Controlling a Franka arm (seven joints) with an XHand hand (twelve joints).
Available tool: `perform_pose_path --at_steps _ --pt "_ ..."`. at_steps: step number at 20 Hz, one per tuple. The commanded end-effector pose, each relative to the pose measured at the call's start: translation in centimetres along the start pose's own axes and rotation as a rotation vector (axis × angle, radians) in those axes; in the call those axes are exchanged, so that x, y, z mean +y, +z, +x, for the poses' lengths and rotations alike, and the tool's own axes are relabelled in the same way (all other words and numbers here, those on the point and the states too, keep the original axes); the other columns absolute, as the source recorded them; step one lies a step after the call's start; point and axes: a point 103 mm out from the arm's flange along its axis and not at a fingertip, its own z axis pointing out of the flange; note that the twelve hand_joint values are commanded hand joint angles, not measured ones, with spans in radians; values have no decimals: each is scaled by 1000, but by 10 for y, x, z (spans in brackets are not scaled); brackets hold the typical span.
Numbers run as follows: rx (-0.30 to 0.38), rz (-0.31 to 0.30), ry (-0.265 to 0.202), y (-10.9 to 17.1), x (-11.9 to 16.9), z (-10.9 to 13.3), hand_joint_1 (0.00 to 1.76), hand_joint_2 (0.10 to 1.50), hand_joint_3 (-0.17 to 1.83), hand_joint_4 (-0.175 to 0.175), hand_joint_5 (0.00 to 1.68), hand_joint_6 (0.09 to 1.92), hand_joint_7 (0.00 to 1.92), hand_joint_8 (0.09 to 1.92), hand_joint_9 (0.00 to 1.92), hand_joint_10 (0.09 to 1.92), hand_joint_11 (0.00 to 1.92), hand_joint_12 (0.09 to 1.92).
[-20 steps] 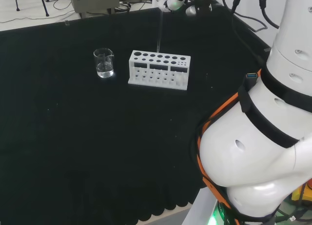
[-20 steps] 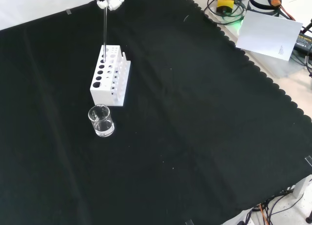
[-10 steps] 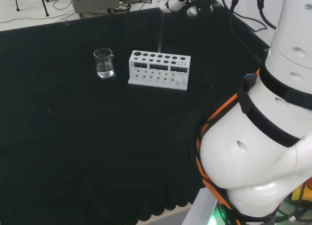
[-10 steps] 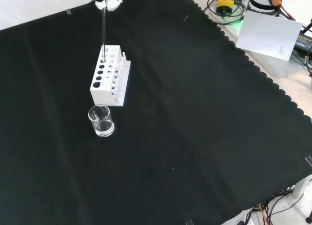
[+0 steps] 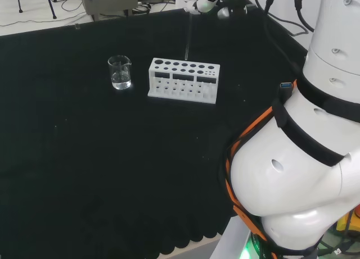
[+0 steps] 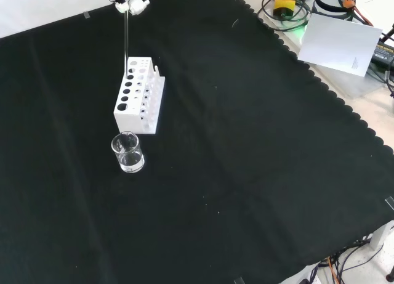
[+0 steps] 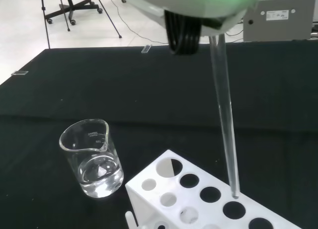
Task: Put the glass rod back on the white test tube rack.
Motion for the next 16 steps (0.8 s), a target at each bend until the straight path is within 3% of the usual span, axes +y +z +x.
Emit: perform_pose_path --at_steps 1,16 --pt "15 11 4 4 3 -4 1314 662 740 -175 1183 582 1209 1110 1722 874 1707 887" --pt "17 11 11 7 1 -7 1314 660 743 -175 1183 583 1210 1111 1723 875 1706 889"
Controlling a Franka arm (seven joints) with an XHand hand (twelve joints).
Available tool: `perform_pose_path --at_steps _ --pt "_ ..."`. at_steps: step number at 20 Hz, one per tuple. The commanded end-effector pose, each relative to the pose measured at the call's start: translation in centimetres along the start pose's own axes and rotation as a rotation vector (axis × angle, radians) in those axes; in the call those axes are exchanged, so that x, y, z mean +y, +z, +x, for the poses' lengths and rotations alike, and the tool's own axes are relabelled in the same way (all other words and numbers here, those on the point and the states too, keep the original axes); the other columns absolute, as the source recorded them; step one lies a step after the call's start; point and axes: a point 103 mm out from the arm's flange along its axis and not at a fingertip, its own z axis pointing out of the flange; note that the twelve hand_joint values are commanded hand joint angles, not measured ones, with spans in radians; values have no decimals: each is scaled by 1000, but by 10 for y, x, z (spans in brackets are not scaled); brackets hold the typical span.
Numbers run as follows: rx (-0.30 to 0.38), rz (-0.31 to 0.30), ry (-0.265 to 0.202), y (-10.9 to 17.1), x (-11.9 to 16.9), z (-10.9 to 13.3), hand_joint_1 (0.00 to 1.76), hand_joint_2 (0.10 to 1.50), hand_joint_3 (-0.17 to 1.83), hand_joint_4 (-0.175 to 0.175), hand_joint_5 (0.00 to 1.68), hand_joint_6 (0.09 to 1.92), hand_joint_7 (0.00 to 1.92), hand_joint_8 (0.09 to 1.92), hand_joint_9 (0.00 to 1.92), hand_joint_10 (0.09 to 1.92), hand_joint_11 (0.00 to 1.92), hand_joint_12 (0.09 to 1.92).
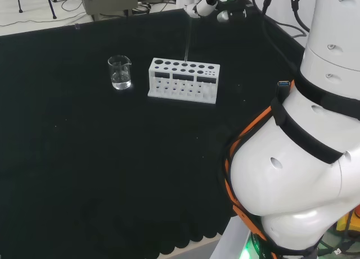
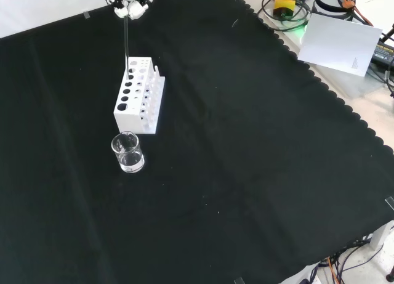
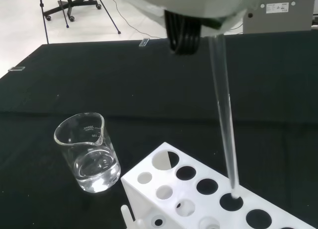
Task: Put the glass rod back on the white test tube rack.
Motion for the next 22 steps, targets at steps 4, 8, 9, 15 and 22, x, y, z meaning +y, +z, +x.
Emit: perform_pose_path --at_steps 4,8,9,15,22 --pt "5 3 6 1 0 0 1314 660 744 -175 1183 584 1210 1111 1724 875 1706 890" --pt "3 17 4 12 1 3 1314 659 745 -175 1183 584 1210 1111 1724 875 1706 890" --pt "3 21 4 14 2 3 1314 659 745 -175 1183 584 1210 1111 1724 875 1706 890" --pt "0 37 6 25 5 3 1314 659 746 -175 1183 585 1210 1111 1725 875 1705 891" --pt "-6 66 -6 40 17 -3 1314 658 747 -175 1183 585 1210 1111 1726 875 1705 891"
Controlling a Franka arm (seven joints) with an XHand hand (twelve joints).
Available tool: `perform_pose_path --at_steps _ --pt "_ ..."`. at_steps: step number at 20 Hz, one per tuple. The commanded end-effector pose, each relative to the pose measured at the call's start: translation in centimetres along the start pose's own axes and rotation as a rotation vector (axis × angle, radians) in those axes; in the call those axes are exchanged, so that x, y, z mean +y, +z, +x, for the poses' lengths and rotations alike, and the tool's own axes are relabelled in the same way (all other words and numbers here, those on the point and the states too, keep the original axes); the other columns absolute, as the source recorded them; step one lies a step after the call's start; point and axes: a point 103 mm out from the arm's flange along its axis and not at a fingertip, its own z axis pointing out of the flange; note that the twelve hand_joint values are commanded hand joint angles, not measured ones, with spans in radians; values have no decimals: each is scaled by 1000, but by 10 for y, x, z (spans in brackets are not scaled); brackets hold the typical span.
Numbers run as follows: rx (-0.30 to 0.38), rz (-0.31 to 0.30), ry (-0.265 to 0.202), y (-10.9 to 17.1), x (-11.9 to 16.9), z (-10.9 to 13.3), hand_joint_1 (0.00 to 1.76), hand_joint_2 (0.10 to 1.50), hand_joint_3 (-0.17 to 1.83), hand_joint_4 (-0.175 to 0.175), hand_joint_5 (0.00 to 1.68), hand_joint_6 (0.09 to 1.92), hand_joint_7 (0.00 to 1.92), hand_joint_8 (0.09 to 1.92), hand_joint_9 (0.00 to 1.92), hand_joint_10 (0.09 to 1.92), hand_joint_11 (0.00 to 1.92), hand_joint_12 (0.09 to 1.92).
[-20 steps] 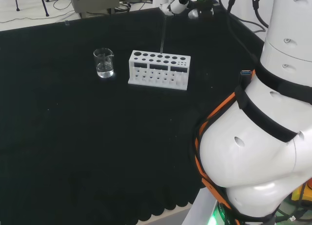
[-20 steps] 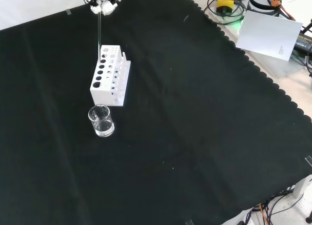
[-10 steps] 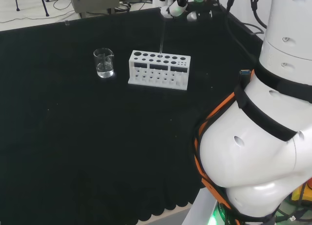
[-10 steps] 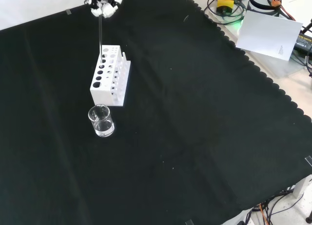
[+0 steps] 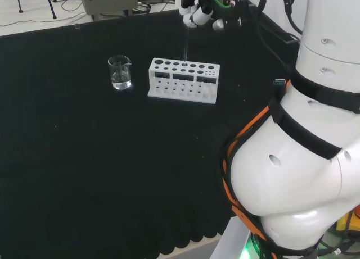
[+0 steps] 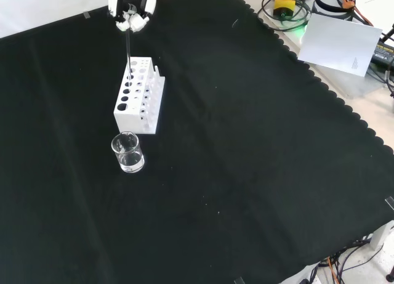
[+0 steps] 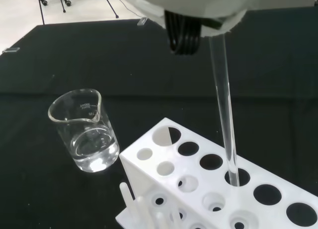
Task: Put the glass rod back on the white test tube rack.
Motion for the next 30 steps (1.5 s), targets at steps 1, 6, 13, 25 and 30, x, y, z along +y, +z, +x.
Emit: perform_pose_path --at_steps 1,6,13,25,30 --pt "-7 19 -11 9 12 -5 1314 658 747 -175 1183 586 1210 1111 1726 875 1705 892" --pt "-3 27 -10 14 19 -12 1314 658 748 -175 1183 586 1211 1111 1727 875 1705 892" --pt "-3 49 -1 19 19 -16 1314 657 749 -175 1183 587 1211 1110 1728 875 1705 892" --pt "-10 76 7 27 20 -14 1314 656 749 -175 1182 590 1213 1108 1729 874 1705 891" --pt "-5 82 14 29 19 -15 1314 656 751 -175 1181 591 1214 1106 1730 873 1705 891"
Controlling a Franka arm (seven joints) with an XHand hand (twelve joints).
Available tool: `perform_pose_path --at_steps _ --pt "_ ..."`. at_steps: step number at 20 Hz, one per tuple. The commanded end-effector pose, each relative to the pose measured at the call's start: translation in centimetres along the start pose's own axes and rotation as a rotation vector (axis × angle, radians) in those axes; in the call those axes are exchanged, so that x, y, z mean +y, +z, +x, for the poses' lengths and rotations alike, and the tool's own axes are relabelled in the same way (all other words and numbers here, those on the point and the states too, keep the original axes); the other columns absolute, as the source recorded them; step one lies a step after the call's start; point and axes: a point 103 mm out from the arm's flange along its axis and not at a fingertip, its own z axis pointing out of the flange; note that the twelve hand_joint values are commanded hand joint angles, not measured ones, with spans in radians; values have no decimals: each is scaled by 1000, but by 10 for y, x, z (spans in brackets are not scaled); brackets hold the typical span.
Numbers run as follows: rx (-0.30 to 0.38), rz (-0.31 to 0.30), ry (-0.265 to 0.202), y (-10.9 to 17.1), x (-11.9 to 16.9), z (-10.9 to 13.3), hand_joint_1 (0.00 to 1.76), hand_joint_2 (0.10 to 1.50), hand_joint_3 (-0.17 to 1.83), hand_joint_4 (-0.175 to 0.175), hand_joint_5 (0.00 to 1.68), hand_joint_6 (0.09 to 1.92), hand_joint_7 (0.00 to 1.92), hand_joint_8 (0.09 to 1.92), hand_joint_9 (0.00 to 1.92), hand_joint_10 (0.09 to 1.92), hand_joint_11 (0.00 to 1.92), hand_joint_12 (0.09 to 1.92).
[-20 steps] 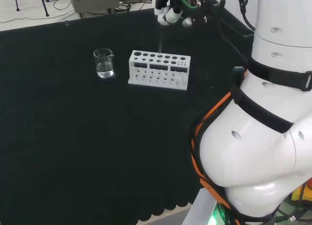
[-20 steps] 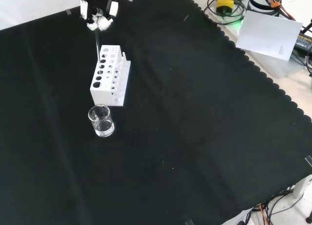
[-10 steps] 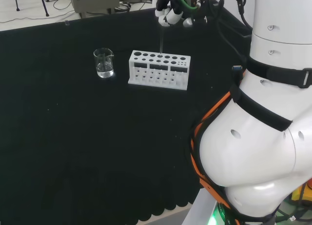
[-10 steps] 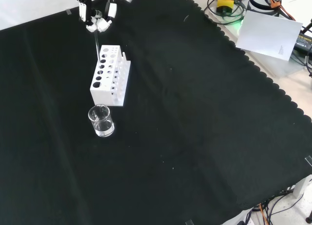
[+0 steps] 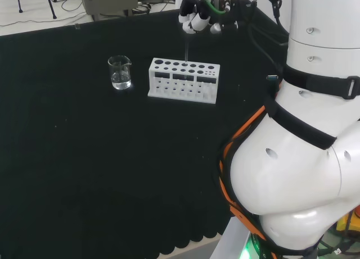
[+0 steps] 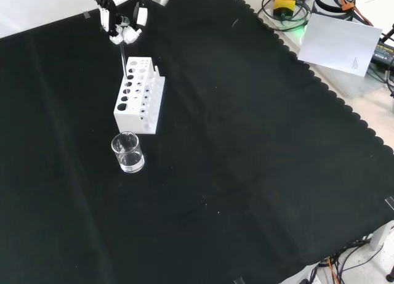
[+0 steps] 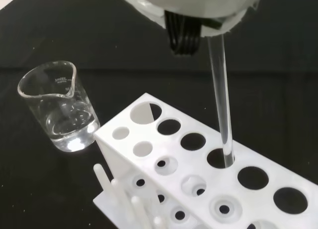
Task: Put the glass rod back on the white test tube rack.
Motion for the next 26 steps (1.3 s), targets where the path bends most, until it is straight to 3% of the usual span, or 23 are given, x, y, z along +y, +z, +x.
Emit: perform_pose_path --at_steps 1,19,22,24,26 --pt "6 13 6 3 -1 0 1314 655 751 -175 1181 592 1214 1106 1730 873 1706 891" --pt "24 64 19 10 2 -10 1317 620 797 -175 1186 618 1250 1055 1747 854 1723 866" --pt "43 83 16 11 1 -11 1321 606 779 -175 1182 657 1333 850 1786 798 1762 820" --pt "56 99 8 11 0 -10 1314 685 619 -175 1169 701 1336 681 1819 743 1814 792" --pt "55 102 5 9 0 -10 1317 564 697 -175 1024 763 1344 594 1858 677 1880 775"
